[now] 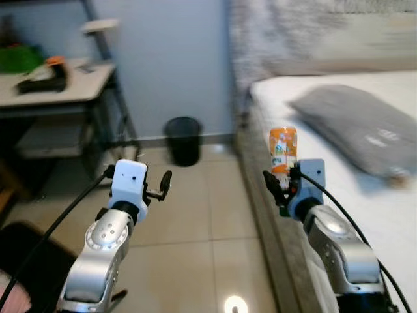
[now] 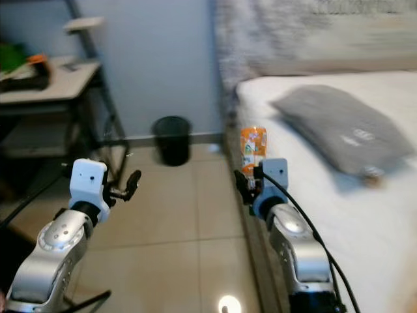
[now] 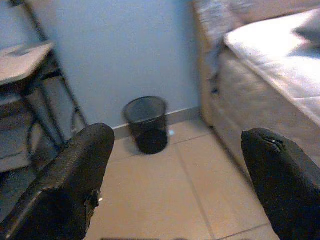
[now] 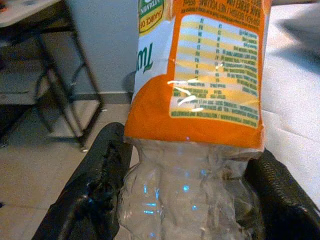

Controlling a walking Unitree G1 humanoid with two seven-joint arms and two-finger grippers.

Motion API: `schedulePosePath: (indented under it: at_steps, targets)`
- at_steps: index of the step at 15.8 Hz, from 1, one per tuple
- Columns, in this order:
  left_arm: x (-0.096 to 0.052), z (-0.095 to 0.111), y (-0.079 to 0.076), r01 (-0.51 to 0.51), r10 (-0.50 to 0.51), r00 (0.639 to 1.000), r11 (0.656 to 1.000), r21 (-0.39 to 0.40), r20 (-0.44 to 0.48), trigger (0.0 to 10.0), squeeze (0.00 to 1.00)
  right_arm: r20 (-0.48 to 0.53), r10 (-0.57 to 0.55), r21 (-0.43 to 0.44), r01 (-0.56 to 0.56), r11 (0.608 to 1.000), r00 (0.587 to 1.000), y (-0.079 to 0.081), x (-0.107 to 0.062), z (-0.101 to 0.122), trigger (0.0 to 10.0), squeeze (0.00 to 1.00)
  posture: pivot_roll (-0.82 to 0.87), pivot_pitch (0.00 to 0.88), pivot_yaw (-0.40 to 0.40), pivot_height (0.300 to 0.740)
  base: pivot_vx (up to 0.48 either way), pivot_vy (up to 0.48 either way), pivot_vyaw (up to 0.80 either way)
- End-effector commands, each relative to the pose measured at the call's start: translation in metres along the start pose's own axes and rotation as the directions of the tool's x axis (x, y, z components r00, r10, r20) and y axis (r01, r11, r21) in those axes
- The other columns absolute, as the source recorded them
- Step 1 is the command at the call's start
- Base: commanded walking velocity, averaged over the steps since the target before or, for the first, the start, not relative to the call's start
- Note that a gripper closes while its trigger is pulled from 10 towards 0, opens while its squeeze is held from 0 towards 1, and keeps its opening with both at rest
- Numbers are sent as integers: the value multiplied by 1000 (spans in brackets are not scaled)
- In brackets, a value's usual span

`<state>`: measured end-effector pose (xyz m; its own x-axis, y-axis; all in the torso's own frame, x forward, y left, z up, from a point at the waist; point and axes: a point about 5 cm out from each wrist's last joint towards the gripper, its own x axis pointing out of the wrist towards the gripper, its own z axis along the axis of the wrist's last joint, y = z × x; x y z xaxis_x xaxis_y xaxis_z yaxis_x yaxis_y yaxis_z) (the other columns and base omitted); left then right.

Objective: Clean up the room

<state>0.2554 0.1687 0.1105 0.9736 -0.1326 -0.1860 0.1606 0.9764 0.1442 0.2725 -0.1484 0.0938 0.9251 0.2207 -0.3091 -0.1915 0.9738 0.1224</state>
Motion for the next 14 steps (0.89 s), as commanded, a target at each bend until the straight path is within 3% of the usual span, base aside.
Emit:
schedulePosePath:
  at_steps: [1,14]
  targets:
    - [0,2,4,-5,5,1000,1000,10,7,10000,0,25,0,-21,1,1000,1000,6,3,4,10000,0,-34,0,35,740,364,0,0]
    - [4,9,12,-40,39,999,999,22,36,10000,0,79,-114,-43,118,992,990,-1,7,7,10000,0,-3,0,33,740,368,0,0]
